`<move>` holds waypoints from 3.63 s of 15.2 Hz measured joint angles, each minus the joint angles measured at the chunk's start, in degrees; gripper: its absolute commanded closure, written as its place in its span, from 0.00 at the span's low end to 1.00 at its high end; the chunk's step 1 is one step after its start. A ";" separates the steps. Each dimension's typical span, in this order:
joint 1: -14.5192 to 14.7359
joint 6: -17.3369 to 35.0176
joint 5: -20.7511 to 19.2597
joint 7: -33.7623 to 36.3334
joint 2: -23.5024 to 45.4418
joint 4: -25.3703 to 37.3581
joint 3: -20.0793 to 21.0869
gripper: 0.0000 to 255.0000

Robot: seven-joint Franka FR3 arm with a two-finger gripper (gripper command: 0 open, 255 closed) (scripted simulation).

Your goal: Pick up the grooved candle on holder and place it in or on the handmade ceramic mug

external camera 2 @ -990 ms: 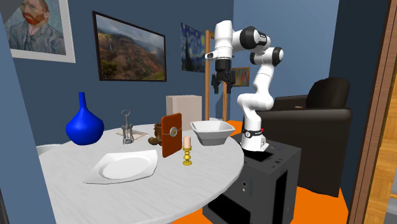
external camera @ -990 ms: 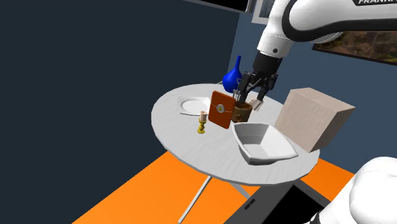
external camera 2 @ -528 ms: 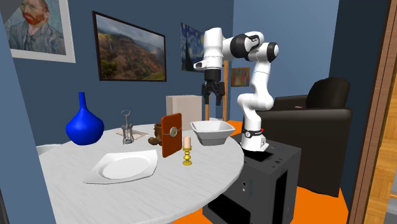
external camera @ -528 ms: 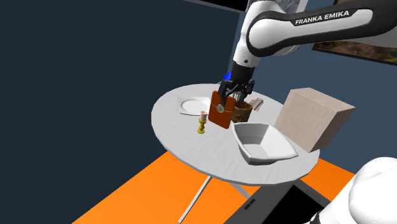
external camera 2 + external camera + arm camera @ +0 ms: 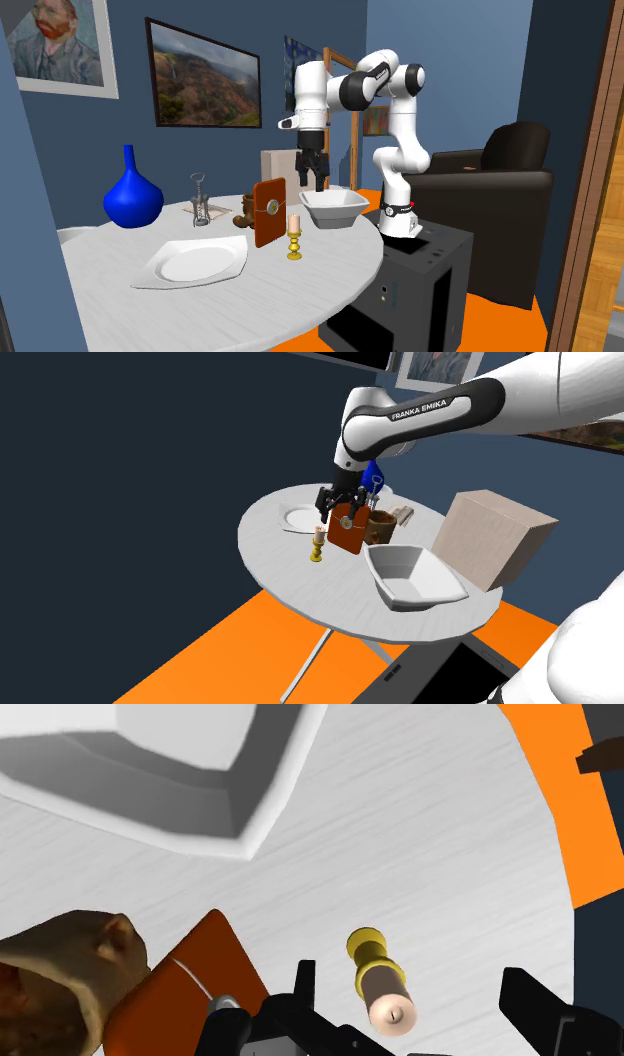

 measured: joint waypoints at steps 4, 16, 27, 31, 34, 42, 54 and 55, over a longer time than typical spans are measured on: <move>0.02 1.48 -1.56 1.28 9.25 7.12 -0.18 0.00; 0.49 6.98 -3.15 2.67 19.78 11.49 -0.60 0.00; 0.50 7.17 -3.20 2.73 19.96 11.58 -0.64 1.00; 0.52 7.12 -3.20 2.74 20.02 11.67 -0.62 1.00; 0.51 6.36 -3.13 2.71 19.53 11.91 -0.58 1.00; 0.39 1.25 -2.80 2.51 17.08 14.59 -0.48 1.00; 0.38 -7.18 -2.49 2.48 14.58 20.54 -0.36 1.00; 0.39 -7.87 -2.49 2.49 14.58 21.24 -0.35 1.00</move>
